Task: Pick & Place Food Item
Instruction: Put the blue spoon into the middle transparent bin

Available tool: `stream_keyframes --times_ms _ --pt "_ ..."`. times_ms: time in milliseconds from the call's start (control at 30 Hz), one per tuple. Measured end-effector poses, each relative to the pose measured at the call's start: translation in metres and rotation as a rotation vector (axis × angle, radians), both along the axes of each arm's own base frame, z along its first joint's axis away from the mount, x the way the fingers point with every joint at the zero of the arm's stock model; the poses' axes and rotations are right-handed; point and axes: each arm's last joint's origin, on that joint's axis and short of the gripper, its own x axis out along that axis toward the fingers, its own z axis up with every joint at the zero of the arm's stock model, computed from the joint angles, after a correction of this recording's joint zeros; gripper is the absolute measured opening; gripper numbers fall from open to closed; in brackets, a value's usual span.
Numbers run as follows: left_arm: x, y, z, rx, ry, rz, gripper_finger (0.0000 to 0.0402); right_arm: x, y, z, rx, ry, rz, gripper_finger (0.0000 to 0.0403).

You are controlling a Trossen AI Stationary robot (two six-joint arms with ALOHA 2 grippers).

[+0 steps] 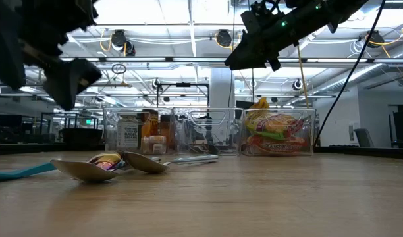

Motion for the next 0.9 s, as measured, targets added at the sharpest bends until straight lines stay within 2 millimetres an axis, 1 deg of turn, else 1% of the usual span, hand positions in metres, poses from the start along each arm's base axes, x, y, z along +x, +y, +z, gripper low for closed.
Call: stream_keyframes --times_ms 100,200,300,467,700,800,900 --pt "0.008 -0.004 -0.014 0.017 0.011 -0.012 0.0262 0.0 0.0 0.0 0.0 0.0 0.0 0.0119" --pt "0.018 -0.009 -0.022 0.019 -0.037 -0.075 0.0262 0.0 0.0 0.0 0.001 0.004 0.0 0.0119" --pt "0.023 -0.013 -0.034 0.032 -0.039 -0.118 0.0262 0.0 0.0 0.0 0.001 0.004 0.0 0.0118" --pt "0.029 -0.01 -0.054 0.107 0.001 -0.125 0.0262 0.0 0.0 0.0 0.0 0.004 0.0 0.0117" --pt "0.031 -0.004 -0.059 0.091 0.034 -0.119 0.0262 0.0 0.0 0.0 -0.001 0.005 0.001 0.0116" --pt "0.028 0.0 -0.056 0.124 0.058 -0.118 0.0262 0.0 0.0 0.0 0.0 0.005 0.0 0.0115" --pt "0.023 0.008 -0.054 0.183 0.102 -0.076 0.0262 0.0 0.0 0.0 0.0 0.004 0.0 0.0116"
